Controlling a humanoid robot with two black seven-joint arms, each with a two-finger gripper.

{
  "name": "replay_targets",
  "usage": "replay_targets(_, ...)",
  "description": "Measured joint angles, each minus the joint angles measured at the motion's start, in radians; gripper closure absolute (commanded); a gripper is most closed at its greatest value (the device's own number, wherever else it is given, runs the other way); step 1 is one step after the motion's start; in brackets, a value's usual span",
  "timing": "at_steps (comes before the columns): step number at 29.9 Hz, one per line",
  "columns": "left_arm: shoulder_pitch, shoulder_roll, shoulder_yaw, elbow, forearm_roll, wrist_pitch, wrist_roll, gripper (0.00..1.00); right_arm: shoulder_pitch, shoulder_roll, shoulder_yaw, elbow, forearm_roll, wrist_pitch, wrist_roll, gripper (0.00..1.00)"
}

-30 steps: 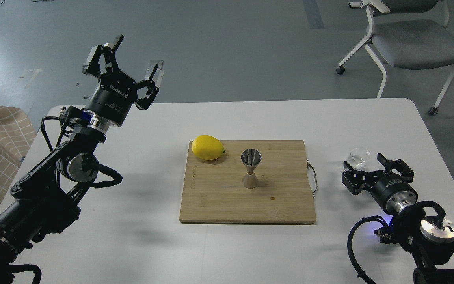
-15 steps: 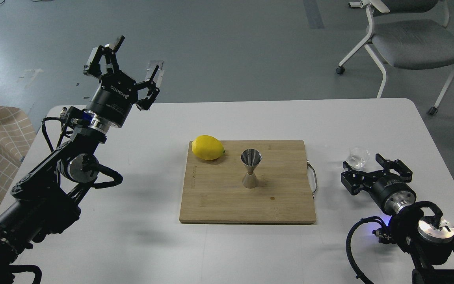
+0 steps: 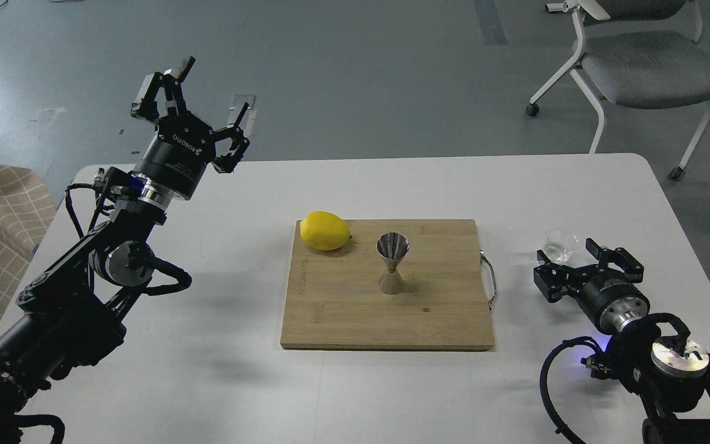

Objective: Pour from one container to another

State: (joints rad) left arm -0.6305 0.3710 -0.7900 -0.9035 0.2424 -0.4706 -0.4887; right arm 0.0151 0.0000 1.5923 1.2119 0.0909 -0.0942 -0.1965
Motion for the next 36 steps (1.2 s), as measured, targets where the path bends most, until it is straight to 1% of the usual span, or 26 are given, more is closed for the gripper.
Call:
replay_targets(3, 0.0, 0.0, 0.0, 0.0, 0.0, 0.0, 0.0, 0.02, 0.004, 0.0, 0.0, -0.008, 0.0, 0.002, 0.0, 0.18)
replay_targets(5, 0.0, 0.001, -0.001, 0.0, 0.0, 0.0, 0.0, 0.02, 0.006, 0.0, 0.0, -0.014, 0.0, 0.003, 0.0, 0.21)
replay_targets(12, 0.0, 0.003, -0.003, 0.0, 0.0, 0.0, 0.0, 0.02, 0.014, 0.0, -0.012, -0.02, 0.0, 0.004, 0.002, 0.22)
replay_targets(15, 0.0, 0.003, -0.003, 0.0, 0.0, 0.0, 0.0, 0.02, 0.014, 0.0, -0.014, -0.02, 0.0, 0.004, 0.006, 0.26)
replay_targets(17, 0.0, 0.003, -0.003, 0.0, 0.0, 0.0, 0.0, 0.02, 0.014, 0.0, -0.014, -0.02, 0.0, 0.004, 0.007, 0.26)
replay_targets(18, 0.0, 0.003, -0.003, 0.0, 0.0, 0.0, 0.0, 0.02, 0.014, 0.0, -0.014, -0.02, 0.0, 0.004, 0.007, 0.3)
replay_targets(24, 0.0, 0.003, -0.003, 0.0, 0.0, 0.0, 0.0, 0.02, 0.018, 0.0, -0.015, -0.02, -0.001, 0.005, 0.008, 0.33)
replay_targets(25, 0.0, 0.003, -0.003, 0.0, 0.0, 0.0, 0.0, 0.02, 0.018, 0.0, -0.015, -0.02, -0.001, 0.005, 0.008, 0.38)
replay_targets(27, 0.0, 0.003, -0.003, 0.0, 0.0, 0.0, 0.0, 0.02, 0.019, 0.0, -0.015, -0.02, -0.001, 0.005, 0.008, 0.42)
replay_targets(32, 0.0, 0.002, 0.0, 0.0, 0.0, 0.0, 0.0, 0.02, 0.019, 0.0, -0.015, -0.02, -0.019, 0.004, 0.009, 0.47)
replay_targets(36, 0.0, 0.002, 0.0, 0.0, 0.0, 0.0, 0.0, 0.02, 0.019, 0.0, -0.015, -0.02, -0.029, 0.004, 0.009, 0.48)
